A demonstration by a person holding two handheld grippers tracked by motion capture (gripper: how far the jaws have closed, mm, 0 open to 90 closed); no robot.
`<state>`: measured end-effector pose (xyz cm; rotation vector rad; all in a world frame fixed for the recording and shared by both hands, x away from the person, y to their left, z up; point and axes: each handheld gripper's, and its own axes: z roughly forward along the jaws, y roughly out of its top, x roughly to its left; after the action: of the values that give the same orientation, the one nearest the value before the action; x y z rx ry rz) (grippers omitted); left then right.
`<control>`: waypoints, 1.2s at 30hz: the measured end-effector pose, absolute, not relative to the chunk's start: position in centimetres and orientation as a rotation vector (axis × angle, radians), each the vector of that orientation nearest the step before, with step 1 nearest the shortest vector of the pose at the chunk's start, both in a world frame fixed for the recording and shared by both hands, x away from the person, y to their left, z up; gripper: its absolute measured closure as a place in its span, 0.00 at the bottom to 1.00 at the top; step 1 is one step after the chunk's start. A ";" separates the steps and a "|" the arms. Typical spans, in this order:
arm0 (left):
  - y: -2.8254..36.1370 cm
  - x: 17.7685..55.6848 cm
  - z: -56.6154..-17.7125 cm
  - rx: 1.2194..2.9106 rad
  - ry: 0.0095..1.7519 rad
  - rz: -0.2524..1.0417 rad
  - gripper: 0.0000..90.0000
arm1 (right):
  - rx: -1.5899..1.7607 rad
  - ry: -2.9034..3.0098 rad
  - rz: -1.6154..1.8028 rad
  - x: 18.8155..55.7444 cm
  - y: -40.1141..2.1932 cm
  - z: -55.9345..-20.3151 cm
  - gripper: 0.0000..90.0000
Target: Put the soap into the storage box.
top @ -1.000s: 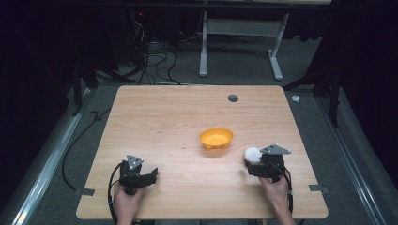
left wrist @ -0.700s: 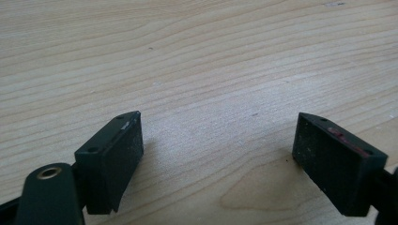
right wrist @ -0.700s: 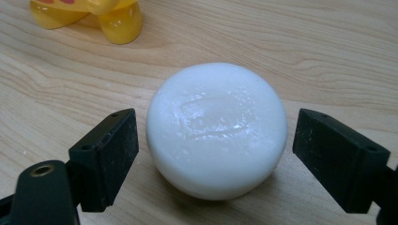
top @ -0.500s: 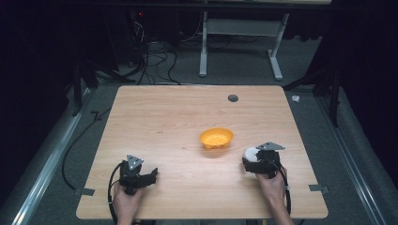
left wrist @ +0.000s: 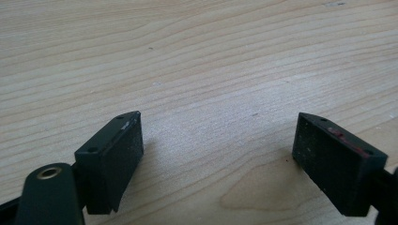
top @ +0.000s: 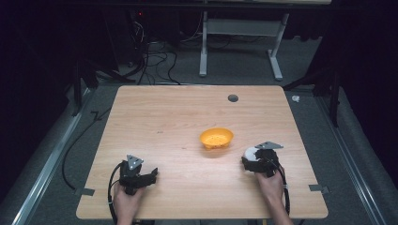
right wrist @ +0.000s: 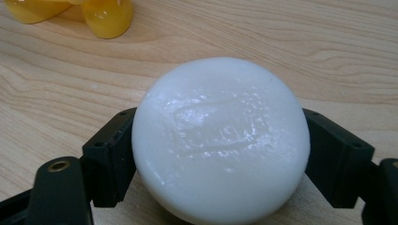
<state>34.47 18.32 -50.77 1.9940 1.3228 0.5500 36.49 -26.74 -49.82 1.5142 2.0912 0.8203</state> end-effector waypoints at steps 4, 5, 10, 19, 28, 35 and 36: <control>18.3 34.5 -50.8 1.993 1.323 0.551 0.19 | 1.504 2.084 0.813 36.5 -26.6 -49.9 0.25; 18.3 34.5 -50.8 1.993 1.323 0.550 0.19 | 1.504 2.083 0.814 36.5 -26.6 -49.9 0.25; 18.3 34.5 -50.8 1.994 1.323 0.550 0.19 | 1.500 2.084 0.809 36.5 -26.5 -49.8 0.26; 18.3 34.5 -50.8 1.993 1.323 0.551 0.19 | 1.502 2.085 0.807 36.4 -26.5 -49.7 0.26; 18.3 34.5 -50.8 1.994 1.323 0.550 0.19 | 1.495 2.076 0.842 36.0 -26.6 -49.1 0.26; 18.3 34.5 -50.8 1.994 1.323 0.550 0.19 | 1.476 2.075 0.867 35.8 -26.4 -48.3 0.26; 18.3 34.5 -50.8 1.994 1.323 0.551 0.19 | 1.470 2.077 0.870 35.7 -26.3 -48.2 0.26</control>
<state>34.47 18.31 -50.77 1.9938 1.3233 0.5505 35.74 -26.35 -48.18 1.4696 2.0774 0.8700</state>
